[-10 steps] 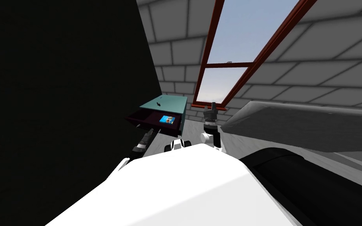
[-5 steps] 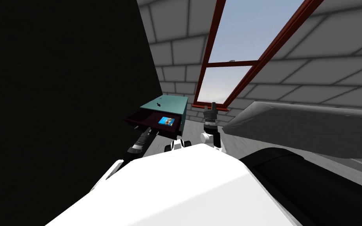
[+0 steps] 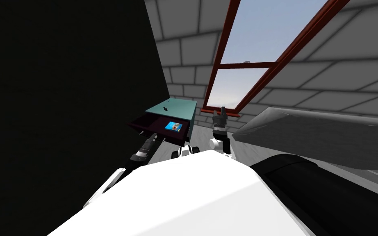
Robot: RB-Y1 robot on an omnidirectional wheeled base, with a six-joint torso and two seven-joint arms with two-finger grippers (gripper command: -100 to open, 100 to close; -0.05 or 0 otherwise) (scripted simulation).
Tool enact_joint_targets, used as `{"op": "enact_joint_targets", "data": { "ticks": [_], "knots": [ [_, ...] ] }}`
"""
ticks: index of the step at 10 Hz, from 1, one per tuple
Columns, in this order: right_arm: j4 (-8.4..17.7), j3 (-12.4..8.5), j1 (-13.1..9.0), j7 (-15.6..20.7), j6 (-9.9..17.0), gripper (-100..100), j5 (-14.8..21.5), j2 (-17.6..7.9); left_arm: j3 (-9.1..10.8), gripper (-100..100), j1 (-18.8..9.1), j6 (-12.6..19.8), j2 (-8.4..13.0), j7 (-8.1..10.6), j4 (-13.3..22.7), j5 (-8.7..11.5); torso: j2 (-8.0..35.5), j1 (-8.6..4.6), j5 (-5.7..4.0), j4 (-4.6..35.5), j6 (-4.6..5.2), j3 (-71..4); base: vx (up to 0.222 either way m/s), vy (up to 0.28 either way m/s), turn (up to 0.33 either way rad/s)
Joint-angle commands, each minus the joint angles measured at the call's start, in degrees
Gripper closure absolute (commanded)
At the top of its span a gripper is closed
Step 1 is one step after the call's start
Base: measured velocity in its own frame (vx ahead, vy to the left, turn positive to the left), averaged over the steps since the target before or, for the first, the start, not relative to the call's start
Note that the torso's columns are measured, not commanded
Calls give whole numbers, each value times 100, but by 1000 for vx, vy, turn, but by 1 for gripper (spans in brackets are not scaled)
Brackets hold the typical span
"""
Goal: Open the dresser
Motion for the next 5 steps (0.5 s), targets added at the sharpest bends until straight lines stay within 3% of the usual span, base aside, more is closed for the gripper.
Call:
{"op": "enact_joint_targets", "data": {
  "ticks": [1, 5],
  "knots": [
    [0, 0, 0, 0, 0, 0, 0, 0, -5, 0, 9, 14, -1, 0, 20, -2, -8, 5, 13, -13, 3, -2, 0, 0, 0],
    [0, 0, 0, 0, 0, 0, 0, 0, -12, 0, 32, 47, -1, 3, 58, -4, -40, 15, 28, -35, 6, -18, 0, 0, 0]
  ]
}}
